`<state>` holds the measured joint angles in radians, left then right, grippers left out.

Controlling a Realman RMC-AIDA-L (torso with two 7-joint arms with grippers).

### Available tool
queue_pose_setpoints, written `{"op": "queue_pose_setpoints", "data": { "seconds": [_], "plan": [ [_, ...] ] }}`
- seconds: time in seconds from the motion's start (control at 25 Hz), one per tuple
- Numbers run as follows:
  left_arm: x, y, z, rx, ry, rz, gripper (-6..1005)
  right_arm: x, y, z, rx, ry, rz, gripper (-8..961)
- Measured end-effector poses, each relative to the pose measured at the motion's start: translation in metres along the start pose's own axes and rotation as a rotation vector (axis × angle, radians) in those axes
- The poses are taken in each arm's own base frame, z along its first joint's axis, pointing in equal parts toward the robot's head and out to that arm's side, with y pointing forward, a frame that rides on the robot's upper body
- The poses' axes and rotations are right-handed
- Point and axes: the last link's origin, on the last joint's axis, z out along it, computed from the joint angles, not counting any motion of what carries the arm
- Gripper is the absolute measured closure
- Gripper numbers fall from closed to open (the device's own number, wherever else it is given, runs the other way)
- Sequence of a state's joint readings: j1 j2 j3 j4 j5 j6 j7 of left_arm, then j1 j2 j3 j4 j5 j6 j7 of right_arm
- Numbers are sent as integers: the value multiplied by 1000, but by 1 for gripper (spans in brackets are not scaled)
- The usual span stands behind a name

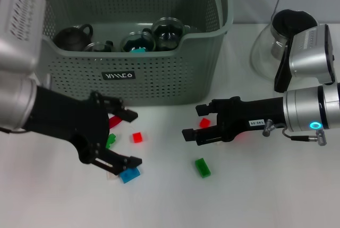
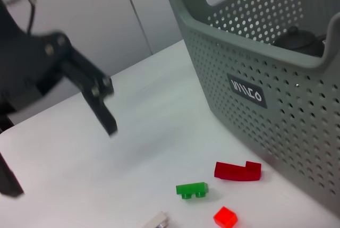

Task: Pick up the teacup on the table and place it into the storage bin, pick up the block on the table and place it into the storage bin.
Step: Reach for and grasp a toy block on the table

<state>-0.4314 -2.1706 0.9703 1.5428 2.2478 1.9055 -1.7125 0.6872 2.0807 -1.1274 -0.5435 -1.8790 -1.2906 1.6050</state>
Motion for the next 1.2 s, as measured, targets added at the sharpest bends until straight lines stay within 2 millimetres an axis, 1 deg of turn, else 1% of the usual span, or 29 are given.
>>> {"op": "queue_pose_setpoints", "data": {
  "seconds": [0.16,0.32,0.52,0.72,0.88,1.2],
  "plan": [
    [-11,-4,18,-22,-41,-87,109,0,0,0,1,0,5,28],
    [-16,-9,36,-24,-149,-178,108,-1,0,1,1,0,11,28],
    [-16,-10,53,-34,-248,-249,108,-1,-1,-1,5,1,16,28],
    [-14,-12,71,23,-368,-279,109,-1,-3,-3,11,1,15,28],
    [-12,-15,79,60,-409,-289,109,-2,-4,-3,16,1,12,28],
    [-12,-11,96,58,-460,-334,110,-2,-5,-5,20,1,11,28]
  ]
}}
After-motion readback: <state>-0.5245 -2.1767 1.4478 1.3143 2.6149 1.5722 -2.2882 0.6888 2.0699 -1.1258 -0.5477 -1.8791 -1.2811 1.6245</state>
